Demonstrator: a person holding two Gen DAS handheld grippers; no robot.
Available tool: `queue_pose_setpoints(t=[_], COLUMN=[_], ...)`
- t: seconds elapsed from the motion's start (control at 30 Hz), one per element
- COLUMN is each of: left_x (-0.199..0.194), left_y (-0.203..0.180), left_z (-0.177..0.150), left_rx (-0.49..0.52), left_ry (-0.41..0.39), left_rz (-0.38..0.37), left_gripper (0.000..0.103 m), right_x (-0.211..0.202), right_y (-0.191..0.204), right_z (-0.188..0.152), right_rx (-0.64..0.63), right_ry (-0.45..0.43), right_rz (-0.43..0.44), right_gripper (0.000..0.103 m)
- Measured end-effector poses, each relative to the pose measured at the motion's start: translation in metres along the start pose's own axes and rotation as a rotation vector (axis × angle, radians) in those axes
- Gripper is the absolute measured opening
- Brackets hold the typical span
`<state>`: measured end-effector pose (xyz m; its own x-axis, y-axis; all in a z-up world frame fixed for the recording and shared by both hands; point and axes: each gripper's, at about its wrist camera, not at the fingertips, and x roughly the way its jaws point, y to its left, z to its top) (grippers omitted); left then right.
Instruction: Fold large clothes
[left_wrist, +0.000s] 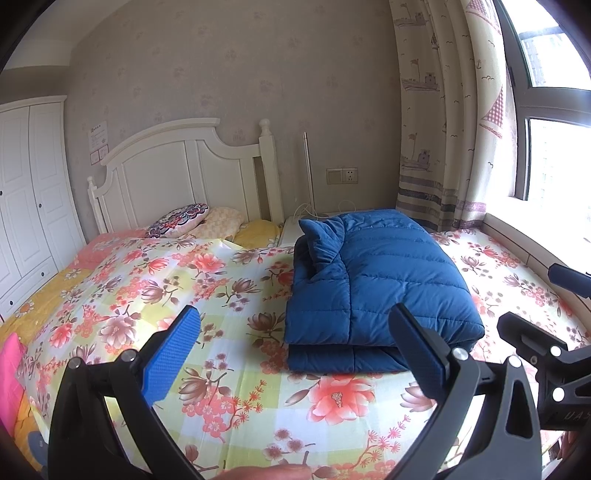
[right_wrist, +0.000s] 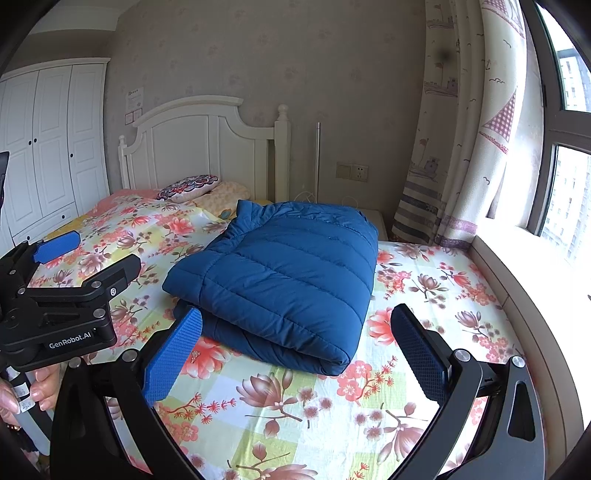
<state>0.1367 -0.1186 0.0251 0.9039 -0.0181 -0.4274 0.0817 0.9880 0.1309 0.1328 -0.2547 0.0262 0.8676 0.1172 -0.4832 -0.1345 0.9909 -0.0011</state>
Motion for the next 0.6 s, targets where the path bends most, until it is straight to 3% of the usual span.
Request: queue_pose_setpoints(t=[0.6], left_x=[-0.001], left_y=[0.0023], left_z=[0.0005], left_rx=[0.013], left_ry=[-0.008], left_rz=[-0.001], left_gripper=[0.101], right_x=[0.0021], right_y=[0.0069], right_z=[-0.003], right_rx=[-0.007], right_ry=[0.006], right_rz=[0.014], right_gripper=[0.098])
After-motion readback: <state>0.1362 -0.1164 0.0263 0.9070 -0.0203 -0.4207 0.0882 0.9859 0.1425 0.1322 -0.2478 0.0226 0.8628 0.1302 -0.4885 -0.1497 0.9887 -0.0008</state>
